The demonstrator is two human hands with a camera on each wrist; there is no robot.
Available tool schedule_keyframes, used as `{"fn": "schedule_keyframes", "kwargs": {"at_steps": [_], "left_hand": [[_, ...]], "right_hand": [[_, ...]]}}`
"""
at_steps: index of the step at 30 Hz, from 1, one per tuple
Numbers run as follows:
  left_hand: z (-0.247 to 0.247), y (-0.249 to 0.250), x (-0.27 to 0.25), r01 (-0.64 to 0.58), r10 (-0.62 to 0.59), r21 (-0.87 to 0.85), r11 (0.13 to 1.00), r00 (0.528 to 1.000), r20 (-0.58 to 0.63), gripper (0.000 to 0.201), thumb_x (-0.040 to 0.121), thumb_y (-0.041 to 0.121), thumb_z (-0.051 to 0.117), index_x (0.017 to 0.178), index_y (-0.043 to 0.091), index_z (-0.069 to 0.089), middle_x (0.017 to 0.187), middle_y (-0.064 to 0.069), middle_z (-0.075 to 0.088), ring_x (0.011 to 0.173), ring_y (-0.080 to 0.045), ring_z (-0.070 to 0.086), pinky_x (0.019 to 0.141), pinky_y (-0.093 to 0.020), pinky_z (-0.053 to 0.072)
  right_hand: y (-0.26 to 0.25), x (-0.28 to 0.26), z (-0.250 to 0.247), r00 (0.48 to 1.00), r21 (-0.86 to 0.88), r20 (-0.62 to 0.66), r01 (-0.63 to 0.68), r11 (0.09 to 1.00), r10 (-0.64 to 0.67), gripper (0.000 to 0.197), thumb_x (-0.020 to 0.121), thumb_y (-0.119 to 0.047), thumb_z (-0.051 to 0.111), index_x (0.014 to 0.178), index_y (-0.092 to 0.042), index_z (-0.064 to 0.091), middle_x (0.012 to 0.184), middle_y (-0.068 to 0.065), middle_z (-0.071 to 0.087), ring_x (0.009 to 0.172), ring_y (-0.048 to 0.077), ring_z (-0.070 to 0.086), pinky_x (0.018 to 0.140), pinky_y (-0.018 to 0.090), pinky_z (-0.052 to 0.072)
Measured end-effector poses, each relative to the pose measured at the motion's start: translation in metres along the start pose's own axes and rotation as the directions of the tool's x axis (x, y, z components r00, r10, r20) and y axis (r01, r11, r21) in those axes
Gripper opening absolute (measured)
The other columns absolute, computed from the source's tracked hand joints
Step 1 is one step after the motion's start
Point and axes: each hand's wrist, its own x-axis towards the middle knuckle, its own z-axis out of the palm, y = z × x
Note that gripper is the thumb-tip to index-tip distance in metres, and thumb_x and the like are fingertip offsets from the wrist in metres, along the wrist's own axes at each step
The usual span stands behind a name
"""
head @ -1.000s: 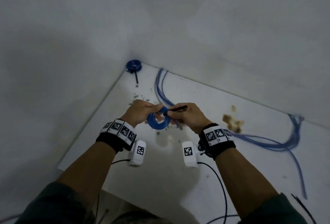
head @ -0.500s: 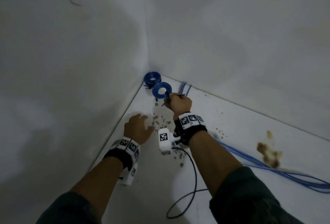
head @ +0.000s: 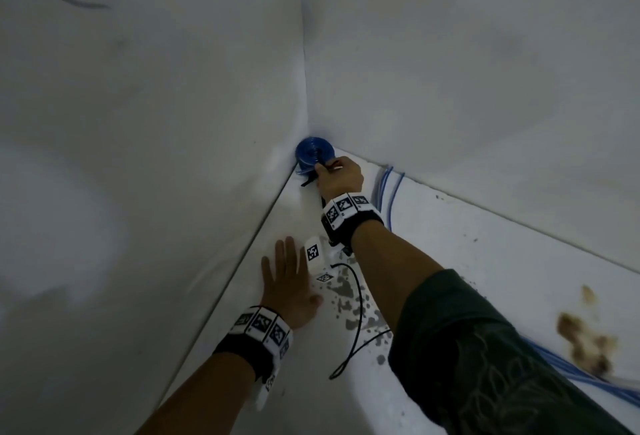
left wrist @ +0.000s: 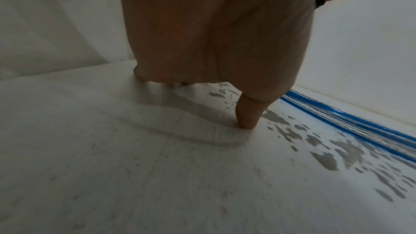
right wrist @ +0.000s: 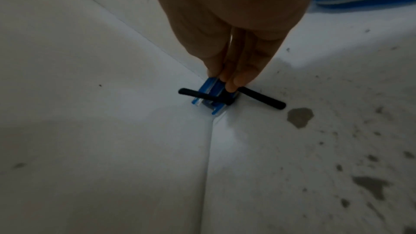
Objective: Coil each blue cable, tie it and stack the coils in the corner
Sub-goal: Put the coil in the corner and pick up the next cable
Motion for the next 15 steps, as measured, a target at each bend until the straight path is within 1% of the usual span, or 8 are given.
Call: {"fn": "schedule_keyframes", "kwargs": {"at_steps": [3, 5, 7, 9, 11, 12, 13, 15], "left_hand": [[0.004, -0.004, 0.002, -0.023, 0.022, -0.009, 1.0, 1.0, -0.02, 0.098, 0.095, 0.055, 0.044, 0.151, 0.012, -0.025, 0.155, -0.017, -0.035, 0.144, -0.036, -0.03, 0.117, -0.057, -0.014], [0.007, -0.007, 0.001, -0.036, 0.036, -0.011, 0.999, 0.999, -0.026, 0.096, 0.095, 0.057, 0.043, 0.152, 0.015, -0.022, 0.155, -0.016, -0.036, 0.144, -0.035, -0.031, 0.117, -0.056, -0.015], [0.007, -0.006, 0.0, -0.034, 0.034, 0.0, 0.999, 0.999, -0.032, 0.095, 0.096, 0.057, 0.043, 0.152, 0.016, -0.022, 0.155, -0.016, -0.036, 0.144, -0.035, -0.031, 0.116, -0.056, -0.016], [0.005, -0.003, -0.001, -0.021, 0.021, 0.001, 1.0, 0.999, -0.036, 0.095, 0.096, 0.055, 0.043, 0.152, 0.015, -0.022, 0.155, -0.016, -0.035, 0.144, -0.035, -0.031, 0.117, -0.056, -0.016], [0.003, 0.002, -0.003, -0.005, 0.005, 0.005, 1.0, 0.999, -0.033, 0.094, 0.097, 0.053, 0.044, 0.152, 0.013, -0.021, 0.156, -0.017, -0.034, 0.144, -0.035, -0.031, 0.117, -0.056, -0.014], [0.002, 0.004, -0.004, 0.003, -0.003, 0.008, 1.0, 0.999, -0.032, 0.094, 0.097, 0.052, 0.044, 0.152, 0.012, -0.021, 0.156, -0.018, -0.033, 0.144, -0.036, -0.03, 0.118, -0.057, -0.012], [0.001, 0.006, -0.005, 0.009, -0.008, 0.012, 1.0, 0.999, -0.034, 0.094, 0.097, 0.051, 0.045, 0.152, 0.011, -0.02, 0.156, -0.018, -0.032, 0.145, -0.037, -0.029, 0.118, -0.057, -0.011], [-0.001, 0.008, -0.007, 0.017, -0.016, 0.019, 1.0, 0.999, -0.046, 0.093, 0.097, 0.05, 0.046, 0.153, 0.01, -0.018, 0.157, -0.019, -0.03, 0.146, -0.037, -0.026, 0.119, -0.056, -0.008]], "right_hand": [[-0.002, -0.001, -0.009, 0.996, -0.06, 0.048, 0.083, 0.995, -0.08, 0.026, 0.084, -0.021, 0.076, 0.103, -0.006, 0.067, 0.095, 0.01, 0.072, 0.086, 0.02, 0.065, 0.074, 0.023, 0.048], [0.004, -0.006, -0.024, 0.989, -0.083, 0.083, 0.13, 0.988, -0.123, 0.032, 0.085, -0.021, 0.074, 0.113, -0.009, 0.064, 0.093, 0.006, 0.069, 0.086, 0.015, 0.062, 0.076, 0.019, 0.047], [0.019, -0.011, -0.045, 0.986, -0.154, 0.096, 0.152, 0.976, -0.138, 0.035, 0.09, -0.023, 0.069, 0.121, -0.008, 0.059, 0.094, 0.003, 0.064, 0.088, 0.014, 0.059, 0.081, 0.021, 0.048], [0.042, -0.012, -0.069, 0.988, -0.296, 0.057, 0.152, 0.943, -0.141, 0.037, 0.093, -0.025, 0.064, 0.124, -0.006, 0.058, 0.108, 0.009, 0.064, 0.099, 0.022, 0.061, 0.083, 0.025, 0.047], [0.065, -0.015, -0.09, 0.992, -0.467, 0.035, 0.122, 0.876, -0.119, 0.038, 0.095, -0.027, 0.059, 0.124, -0.003, 0.056, 0.121, 0.018, 0.059, 0.113, 0.032, 0.057, 0.092, 0.034, 0.047], [0.074, -0.018, -0.1, 0.995, -0.534, 0.041, 0.098, 0.84, -0.091, 0.039, 0.096, -0.028, 0.056, 0.126, -0.003, 0.054, 0.125, 0.019, 0.056, 0.117, 0.035, 0.053, 0.095, 0.037, 0.046], [0.083, -0.022, -0.107, 0.996, -0.583, 0.056, 0.084, 0.808, -0.063, 0.039, 0.098, -0.029, 0.054, 0.126, -0.002, 0.053, 0.128, 0.02, 0.054, 0.118, 0.036, 0.051, 0.097, 0.039, 0.044], [0.093, -0.031, -0.118, 0.993, -0.629, 0.115, 0.092, 0.772, -0.025, 0.036, 0.099, -0.026, 0.053, 0.125, -0.002, 0.053, 0.127, 0.02, 0.055, 0.117, 0.036, 0.052, 0.095, 0.038, 0.045]]}}
